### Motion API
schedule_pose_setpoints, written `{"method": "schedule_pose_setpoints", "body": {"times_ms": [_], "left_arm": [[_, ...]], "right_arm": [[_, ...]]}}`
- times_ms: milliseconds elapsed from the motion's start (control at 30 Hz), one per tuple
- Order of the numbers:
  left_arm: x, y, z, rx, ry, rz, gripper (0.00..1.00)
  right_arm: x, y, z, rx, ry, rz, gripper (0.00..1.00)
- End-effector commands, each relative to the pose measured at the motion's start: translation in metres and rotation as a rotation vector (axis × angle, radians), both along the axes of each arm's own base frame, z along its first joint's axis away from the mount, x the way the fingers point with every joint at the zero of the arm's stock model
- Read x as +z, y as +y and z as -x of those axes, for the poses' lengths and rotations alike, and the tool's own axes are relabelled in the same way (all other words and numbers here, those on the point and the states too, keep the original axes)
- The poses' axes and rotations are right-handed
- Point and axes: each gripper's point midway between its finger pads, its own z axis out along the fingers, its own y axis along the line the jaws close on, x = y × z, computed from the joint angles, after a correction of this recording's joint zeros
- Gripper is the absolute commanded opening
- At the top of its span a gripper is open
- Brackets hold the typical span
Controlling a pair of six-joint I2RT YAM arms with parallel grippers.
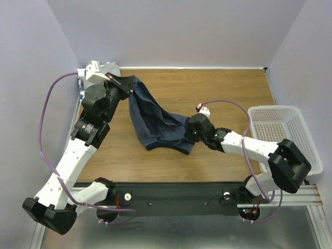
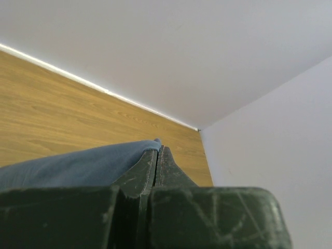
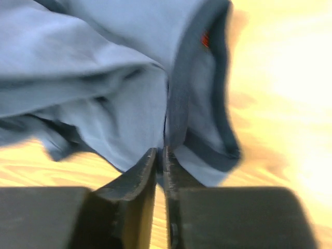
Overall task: Fold and stack the tank tops
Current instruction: Flatten the tank top out
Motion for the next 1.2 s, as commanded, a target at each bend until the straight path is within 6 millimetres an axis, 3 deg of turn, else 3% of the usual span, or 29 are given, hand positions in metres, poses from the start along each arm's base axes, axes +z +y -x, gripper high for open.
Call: {"method": "schedule_pose_setpoints", "body": {"times_ms": [0,167,333,800,1167], "left_arm": [[-0.010,0.002,0.008,-0.016,-0.022,0.017,0.00],[-0.036,-0.002,0.011,-0.044,0.017,0.024,0.00],[-0.038,-0.001,0.013,-0.043,0.018,0.022,0.00],[-0.035,-0.003,0.011,-0.049,0.013,0.019,0.00],[-0.034,-0.001,0.010,-0.042,0.009,0.009,0.00]], "right_arm": [[-0.017,-0.017,0.011,-0.036,0.036,0.026,0.20],[-0.015,-0.015,0.012,-0.042,0.043,0.008,0.34],[-0.017,-0.009,0.013,-0.038,0.047,0.007,0.44],[-0.024,0.007,-0.008,-0.067,0.055,0.019,0.45],[-0.036,0.002,-0.001,-0.068,0.081,0.033,0.42]]}}
